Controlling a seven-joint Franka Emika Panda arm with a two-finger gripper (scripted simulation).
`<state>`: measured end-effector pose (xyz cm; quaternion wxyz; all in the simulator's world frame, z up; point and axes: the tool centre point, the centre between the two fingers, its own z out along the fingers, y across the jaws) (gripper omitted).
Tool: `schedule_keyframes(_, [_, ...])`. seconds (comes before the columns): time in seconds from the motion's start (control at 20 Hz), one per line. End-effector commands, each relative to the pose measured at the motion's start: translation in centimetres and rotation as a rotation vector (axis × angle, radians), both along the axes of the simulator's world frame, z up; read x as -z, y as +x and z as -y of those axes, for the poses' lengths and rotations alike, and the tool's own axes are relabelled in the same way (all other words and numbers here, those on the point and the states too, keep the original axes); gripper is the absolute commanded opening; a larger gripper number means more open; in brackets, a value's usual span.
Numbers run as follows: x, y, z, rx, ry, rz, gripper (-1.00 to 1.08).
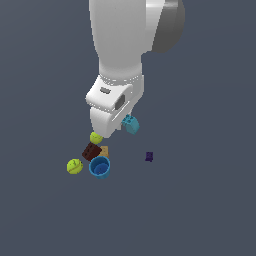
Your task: Pick up a designated object from a clutter of objects.
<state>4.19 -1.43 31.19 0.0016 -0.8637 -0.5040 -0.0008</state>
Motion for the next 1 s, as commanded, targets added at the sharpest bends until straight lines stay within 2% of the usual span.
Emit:
schedule_keyframes(0.0, [-2.5,0.3,2.1,0.0,0.0,0.0,-1.0])
schedule_keyframes(0.45, [-9.4,1.7,8.0,0.001,-0.002,0.0,-1.0])
schedule_keyframes(0.95, [-12.8,2.5,10.8,0.001,-0.003,0.0,-1.0])
